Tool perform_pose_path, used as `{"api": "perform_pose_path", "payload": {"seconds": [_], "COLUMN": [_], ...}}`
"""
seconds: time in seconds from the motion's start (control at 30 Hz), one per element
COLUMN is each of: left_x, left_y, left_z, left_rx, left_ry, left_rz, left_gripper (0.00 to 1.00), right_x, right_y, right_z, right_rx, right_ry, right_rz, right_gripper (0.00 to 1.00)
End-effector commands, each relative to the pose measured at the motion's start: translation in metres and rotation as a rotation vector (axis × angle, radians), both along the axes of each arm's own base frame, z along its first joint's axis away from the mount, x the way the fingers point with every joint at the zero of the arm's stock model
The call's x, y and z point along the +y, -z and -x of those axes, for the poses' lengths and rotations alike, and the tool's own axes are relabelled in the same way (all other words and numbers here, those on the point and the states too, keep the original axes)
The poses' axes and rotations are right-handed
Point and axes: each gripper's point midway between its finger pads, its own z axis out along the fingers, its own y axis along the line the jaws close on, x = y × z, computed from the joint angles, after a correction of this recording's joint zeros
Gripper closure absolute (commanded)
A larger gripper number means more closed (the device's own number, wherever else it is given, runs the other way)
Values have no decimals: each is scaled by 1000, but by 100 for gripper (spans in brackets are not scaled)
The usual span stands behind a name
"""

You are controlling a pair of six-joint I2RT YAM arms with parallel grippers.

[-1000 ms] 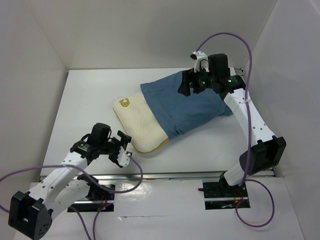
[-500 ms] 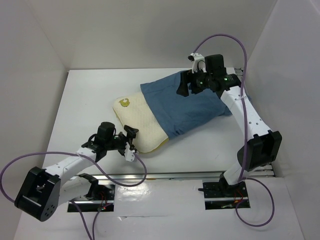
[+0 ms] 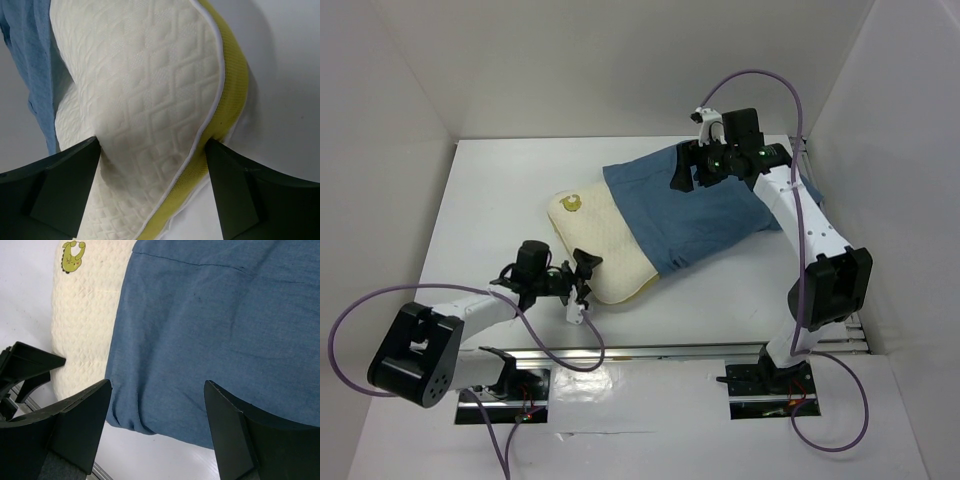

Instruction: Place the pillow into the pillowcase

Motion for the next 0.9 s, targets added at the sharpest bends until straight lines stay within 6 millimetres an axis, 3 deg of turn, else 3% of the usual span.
{"api": "perform_pose_path", "payload": {"seconds": [0.0,0.1,0.13,0.17,0.23,0.3,0.4,0.47,0.5,0.53,0.57,0.6,0.63,0.7,0.73,0.87], "left_x": [-10,-15,-17,-18,-23,-23,-20,-18,-6,-5,-1,15,16,30,30,30], "left_y": [3,10,5,6,-4,-11,-38,-70,-84,-109,-122,-132,-160,-167,-181,-181], "left_z": [10,13,1,0,-15,-29,-69,-98,-115,-133,-139,-152,-162,-170,-171,-169], "left_rx": [-30,56,56,119,186,303,471,660,718,779,883,926,941,1077,1100,1246], "left_ry": [113,117,75,34,-41,-165,-387,-532,-607,-630,-690,-748,-730,-792,-772,-782], "left_rz": [25,0,-21,-23,-22,23,101,190,249,304,373,432,497,578,612,650], "left_gripper": [3,30,39,70,100,100,100,100,100,100,100,100,100,100,100,100], "right_x": [1,2,2,2,8,12,19,21,26,26,28,27,29,36,38,50], "right_y": [-23,-20,-20,-20,-17,-19,-19,-20,-16,-16,-17,-17,-18,-19,-28,-39], "right_z": [-7,-10,-10,-10,-8,-7,-4,-2,2,2,4,6,8,13,17,22], "right_rx": [-54,-48,-48,-48,-37,-40,-38,-29,-16,-16,-7,-7,2,6,-2,-24], "right_ry": [2,7,7,7,-12,-16,-38,-41,-59,-59,-63,-64,-69,-97,-110,-150], "right_rz": [-24,-30,-30,-30,-34,-42,-49,-62,-66,-66,-80,-80,-93,-104,-117,-133], "right_gripper": [18,18,18,18,18,18,18,19,19,21,21,21,21,21,21,21]}}
